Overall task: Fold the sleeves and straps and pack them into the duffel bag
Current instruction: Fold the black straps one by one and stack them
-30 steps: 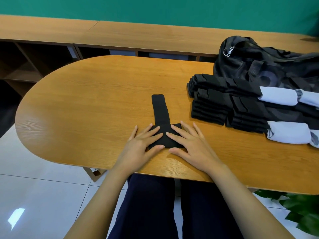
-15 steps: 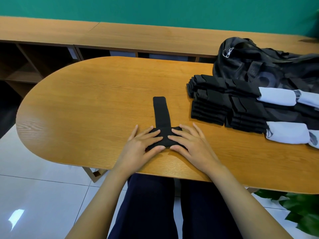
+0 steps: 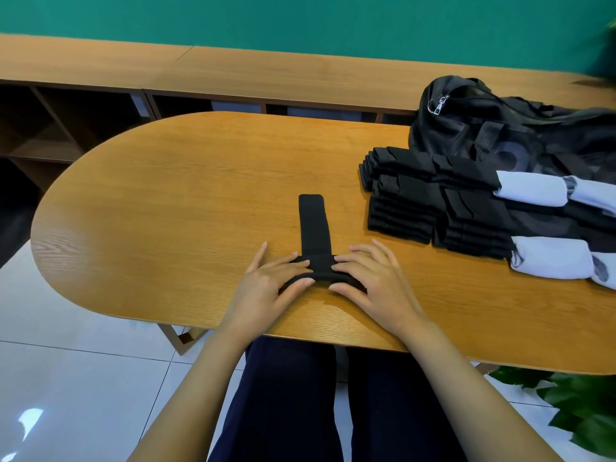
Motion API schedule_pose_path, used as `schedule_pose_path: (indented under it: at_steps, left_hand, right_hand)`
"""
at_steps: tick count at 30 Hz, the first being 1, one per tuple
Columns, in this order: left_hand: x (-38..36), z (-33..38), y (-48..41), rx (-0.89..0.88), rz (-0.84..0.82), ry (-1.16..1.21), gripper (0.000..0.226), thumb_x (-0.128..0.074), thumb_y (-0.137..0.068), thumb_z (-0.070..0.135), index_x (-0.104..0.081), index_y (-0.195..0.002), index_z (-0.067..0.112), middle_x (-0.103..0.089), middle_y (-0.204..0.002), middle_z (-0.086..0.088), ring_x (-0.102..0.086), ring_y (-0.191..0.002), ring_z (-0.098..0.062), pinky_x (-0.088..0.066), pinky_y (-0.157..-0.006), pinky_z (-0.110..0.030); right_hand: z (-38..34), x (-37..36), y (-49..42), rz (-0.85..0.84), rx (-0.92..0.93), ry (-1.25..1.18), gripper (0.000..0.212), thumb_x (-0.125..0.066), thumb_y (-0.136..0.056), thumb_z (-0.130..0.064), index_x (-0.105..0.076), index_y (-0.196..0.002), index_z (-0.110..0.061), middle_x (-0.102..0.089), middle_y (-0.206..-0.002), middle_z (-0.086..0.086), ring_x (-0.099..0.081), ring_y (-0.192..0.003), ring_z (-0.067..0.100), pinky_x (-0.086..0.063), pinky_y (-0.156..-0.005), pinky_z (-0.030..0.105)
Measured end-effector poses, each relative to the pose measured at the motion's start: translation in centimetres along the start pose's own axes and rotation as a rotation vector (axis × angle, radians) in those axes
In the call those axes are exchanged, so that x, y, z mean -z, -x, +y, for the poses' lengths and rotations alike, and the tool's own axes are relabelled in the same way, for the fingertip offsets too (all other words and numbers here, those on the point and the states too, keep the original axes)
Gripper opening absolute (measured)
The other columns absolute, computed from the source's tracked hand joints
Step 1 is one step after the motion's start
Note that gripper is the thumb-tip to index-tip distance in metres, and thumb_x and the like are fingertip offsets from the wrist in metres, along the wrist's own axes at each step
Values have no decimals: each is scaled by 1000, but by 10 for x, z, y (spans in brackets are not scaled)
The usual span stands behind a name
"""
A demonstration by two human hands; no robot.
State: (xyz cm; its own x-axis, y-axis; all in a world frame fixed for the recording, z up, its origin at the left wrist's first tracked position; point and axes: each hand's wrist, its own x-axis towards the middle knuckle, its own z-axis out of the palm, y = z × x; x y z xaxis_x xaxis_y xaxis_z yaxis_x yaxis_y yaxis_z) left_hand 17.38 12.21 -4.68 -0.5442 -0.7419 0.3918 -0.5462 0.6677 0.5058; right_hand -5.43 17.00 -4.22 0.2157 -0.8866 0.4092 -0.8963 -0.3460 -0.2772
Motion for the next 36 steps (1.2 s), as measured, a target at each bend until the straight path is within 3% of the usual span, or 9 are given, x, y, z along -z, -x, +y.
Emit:
schedule_pose_path:
  at_steps: [7, 11, 14, 17, 20, 25, 29, 33, 36]
  left_hand:
    - [1, 3, 2, -12, 43, 7, 55, -36, -97, 60, -69, -118, 21, -68, -121, 5, -54, -125, -4, -22, -119, -48]
    - [1, 2, 2, -7, 66, 35, 53, -49, -91, 61, -68, -120, 21, -69, -119, 7, -55, -123, -2, -19, -120, -46]
    - [2, -1, 1, -1, 115, -23, 42, -55, -88, 51, -70, -116, 24, -71, -112, 10, -55, -121, -7, -17, -118, -43]
    - [2, 1, -1, 108, 189, 31, 37, -54, -89, 50, -72, -107, 23, -70, -97, 10, -56, -103, -3, -27, -111, -46]
    - [1, 6, -3, 233, 243, 71, 41, -54, -86, 56, -71, -95, 19, -63, -83, 12, -52, -87, -2, -34, -104, -50]
    - [1, 14, -9, 359, 302, 132, 51, -69, -85, 39, -57, -132, 21, -68, -79, 11, -59, -91, -4, -26, -105, -33]
    - [1, 16, -8, 403, 292, 88, 62, -70, -85, 40, -47, -142, 26, -65, -76, 14, -59, -93, -3, -20, -98, -25]
    - [2, 13, -5, 404, 289, -29, 62, -67, -85, 48, -49, -140, 26, -57, -78, 14, -51, -90, -7, -23, -92, -28]
    - [6, 9, -4, 316, 229, -18, 67, -55, -83, 65, -53, -137, 27, -58, -102, 14, -48, -102, -8, -29, -94, -33]
  right_hand:
    - [0, 2, 1, 75, -7, 41, 28, -61, -89, -38, -70, -111, -23, -69, -108, -10, -55, -114, 14, -27, -114, 48]
    - [0, 4, 0, 120, -70, -1, 28, -61, -86, -32, -71, -110, -21, -69, -97, -7, -56, -104, 12, -27, -113, 43]
    - [-2, 7, -3, 154, -137, -50, 27, -62, -86, -34, -71, -108, -21, -65, -92, -8, -55, -99, 10, -27, -112, 39]
    - [-5, 10, -9, 178, -201, -99, 29, -63, -87, -41, -69, -107, -21, -60, -91, -7, -48, -99, 6, -24, -111, 37]
    - [-8, 11, -14, 165, -255, -130, 40, -54, -88, -51, -65, -112, -22, -65, -92, -6, -56, -97, 11, -30, -109, 34]
    - [-16, 8, -20, 201, -375, -107, 45, -64, -88, -44, -58, -125, -19, -69, -95, -3, -56, -99, 9, -25, -103, 27]
    - [-17, 0, -22, 155, -407, -31, 49, -63, -88, -48, -54, -130, -23, -61, -87, -11, -58, -92, 10, -33, -102, 35]
    - [-15, -2, -20, 127, -398, 6, 53, -56, -89, -53, -52, -133, -23, -57, -106, -9, -52, -104, 13, -38, -97, 38]
    - [-13, 0, -16, 98, -333, 35, 57, -39, -94, -60, -52, -136, -24, -54, -133, -5, -43, -126, 15, -32, -103, 37]
